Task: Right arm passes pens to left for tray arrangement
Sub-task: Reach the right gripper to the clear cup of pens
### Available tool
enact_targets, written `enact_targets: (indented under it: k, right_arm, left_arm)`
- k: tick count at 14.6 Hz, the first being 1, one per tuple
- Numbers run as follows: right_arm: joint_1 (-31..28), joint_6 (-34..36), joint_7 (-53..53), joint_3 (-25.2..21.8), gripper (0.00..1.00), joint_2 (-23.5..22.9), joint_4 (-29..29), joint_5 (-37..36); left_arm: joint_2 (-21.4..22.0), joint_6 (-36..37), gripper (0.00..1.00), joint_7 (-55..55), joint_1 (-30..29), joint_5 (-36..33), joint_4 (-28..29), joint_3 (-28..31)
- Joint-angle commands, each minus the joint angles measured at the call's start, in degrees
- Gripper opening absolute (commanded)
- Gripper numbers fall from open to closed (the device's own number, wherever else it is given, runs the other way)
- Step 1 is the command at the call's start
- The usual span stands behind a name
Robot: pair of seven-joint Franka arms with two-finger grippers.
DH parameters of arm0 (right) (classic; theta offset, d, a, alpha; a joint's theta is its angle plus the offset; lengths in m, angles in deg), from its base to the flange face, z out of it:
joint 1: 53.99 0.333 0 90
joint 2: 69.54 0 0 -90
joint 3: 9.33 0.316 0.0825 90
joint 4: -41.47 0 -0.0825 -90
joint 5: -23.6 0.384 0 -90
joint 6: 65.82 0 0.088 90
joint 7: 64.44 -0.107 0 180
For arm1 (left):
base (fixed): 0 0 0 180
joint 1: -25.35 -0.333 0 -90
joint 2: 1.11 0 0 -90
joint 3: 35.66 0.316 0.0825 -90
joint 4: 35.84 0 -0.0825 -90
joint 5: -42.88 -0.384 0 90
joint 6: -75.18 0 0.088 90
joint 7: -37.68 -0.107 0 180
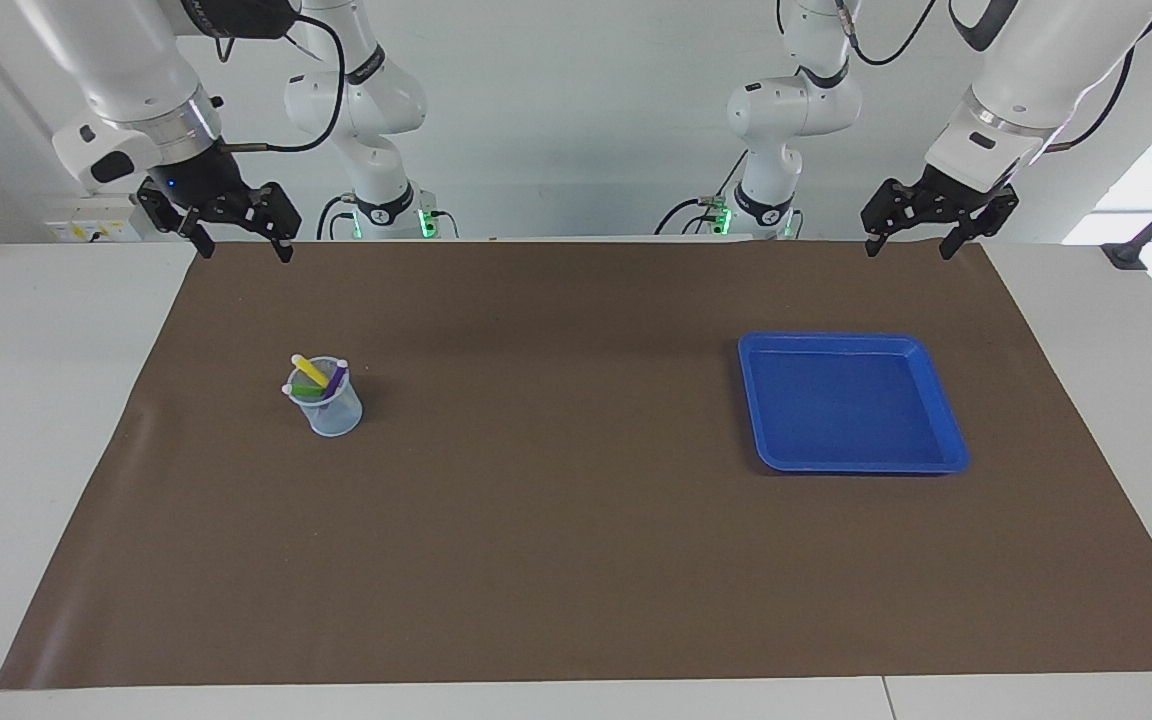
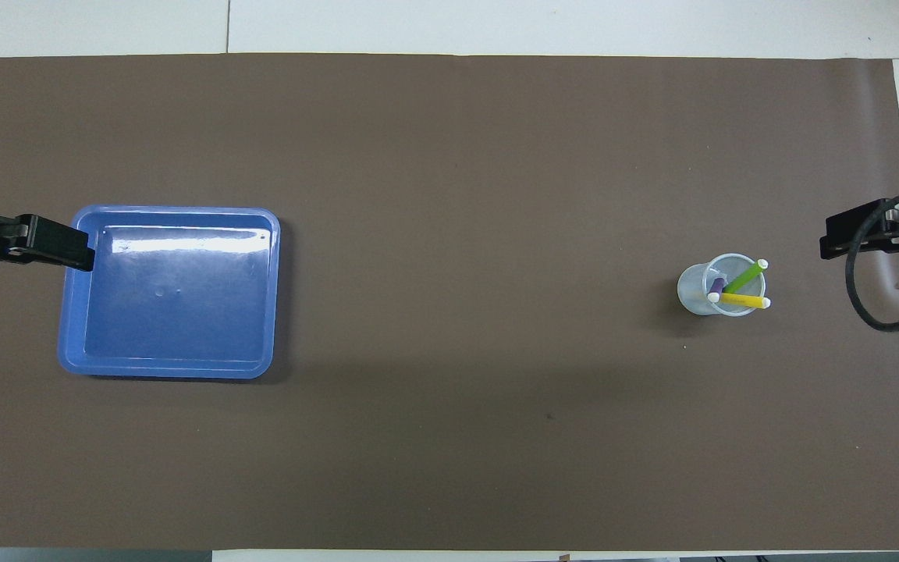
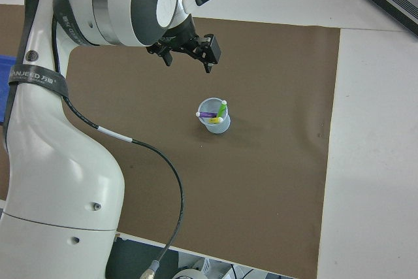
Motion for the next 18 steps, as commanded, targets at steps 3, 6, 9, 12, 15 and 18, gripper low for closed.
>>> enact_targets:
  k: [3, 6, 9, 12, 15, 18]
  right_arm:
    - [-0.35, -0.47, -0.99, 0.52, 1.00, 1.60, -2.02, -0.15]
    - [-0.79, -0.30, -0.29, 0.43, 1.00, 1.60, -2.02, 0.02]
    - [-0.61, 0.32, 1.64, 0.52, 1.00, 1.60, -2.02, 0.02]
    - [-0.09, 0.32, 1.38, 0.60, 1.00, 2.13, -2.71, 0.02]
    - [0.00, -5.27, 1.29, 0.69, 1.00, 5.19, -9.89, -0.06]
    - [0.18, -15.21, 1.73, 0.96, 1.00, 9.15, -20.88, -0.59]
  left_arm:
    - [1.45, -0.65, 1.00, 0.31, 0.25, 0.25, 1.23, 0.26]
    - [1.36, -0.73, 1.00, 0.31, 0.25, 0.25, 1.23, 0.26]
    - [1.37, -0.65, 1.00, 0.31, 0.25, 0.34, 1.23, 0.17]
    - [1.45, -0.73, 1.00, 0.31, 0.25, 0.25, 1.23, 0.17]
    - [1.45, -0.65, 1.00, 0.31, 0.25, 0.25, 1.31, 0.17]
    - [1.45, -0.65, 1.00, 0.31, 0.25, 0.34, 1.31, 0.17]
